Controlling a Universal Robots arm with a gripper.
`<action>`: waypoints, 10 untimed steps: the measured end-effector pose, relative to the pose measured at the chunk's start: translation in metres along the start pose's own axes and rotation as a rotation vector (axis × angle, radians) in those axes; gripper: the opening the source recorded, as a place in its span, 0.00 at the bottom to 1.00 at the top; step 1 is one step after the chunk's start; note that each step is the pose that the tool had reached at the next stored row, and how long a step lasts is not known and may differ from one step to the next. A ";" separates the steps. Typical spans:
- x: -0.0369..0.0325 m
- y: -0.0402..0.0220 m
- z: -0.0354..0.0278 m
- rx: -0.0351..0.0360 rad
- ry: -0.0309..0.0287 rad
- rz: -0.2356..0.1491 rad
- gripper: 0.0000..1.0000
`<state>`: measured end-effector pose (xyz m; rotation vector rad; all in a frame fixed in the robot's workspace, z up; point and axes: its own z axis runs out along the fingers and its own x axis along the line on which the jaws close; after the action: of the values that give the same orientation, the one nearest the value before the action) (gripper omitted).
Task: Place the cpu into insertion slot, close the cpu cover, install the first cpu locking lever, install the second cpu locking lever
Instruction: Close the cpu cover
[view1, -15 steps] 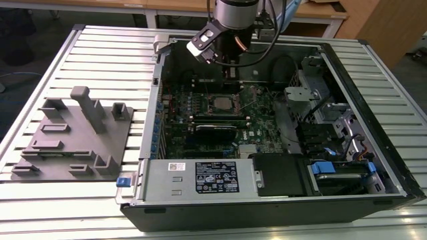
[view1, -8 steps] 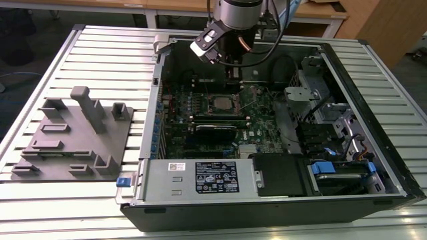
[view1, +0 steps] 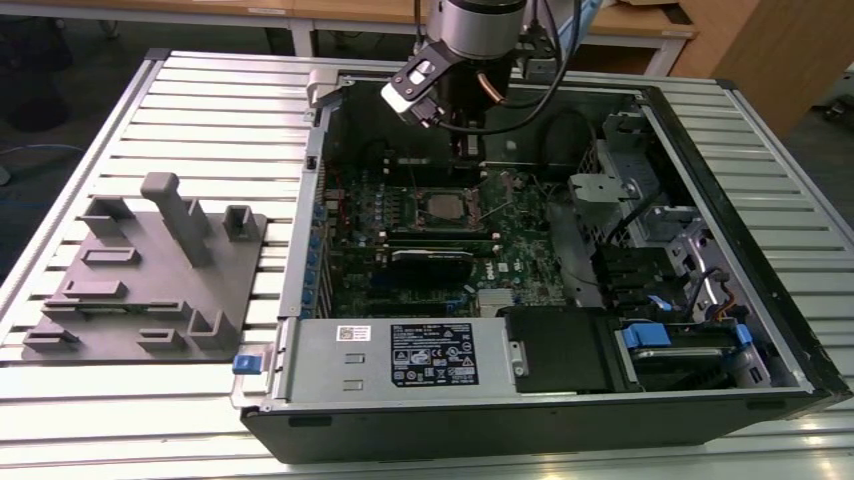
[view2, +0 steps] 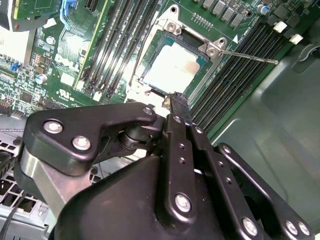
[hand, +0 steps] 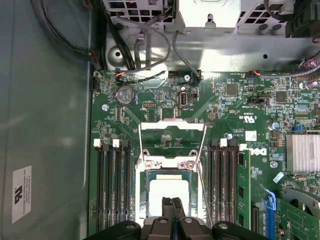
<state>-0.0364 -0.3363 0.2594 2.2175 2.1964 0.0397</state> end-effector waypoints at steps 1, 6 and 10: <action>0.0000 0.0000 0.0000 0.0000 0.0000 0.000 0.10; 0.0000 0.0001 0.0000 0.0000 0.0000 0.000 0.10; 0.0001 0.0027 0.0001 0.0000 0.0000 0.000 0.10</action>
<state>-0.0338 -0.3362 0.2594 2.2176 2.1962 0.0396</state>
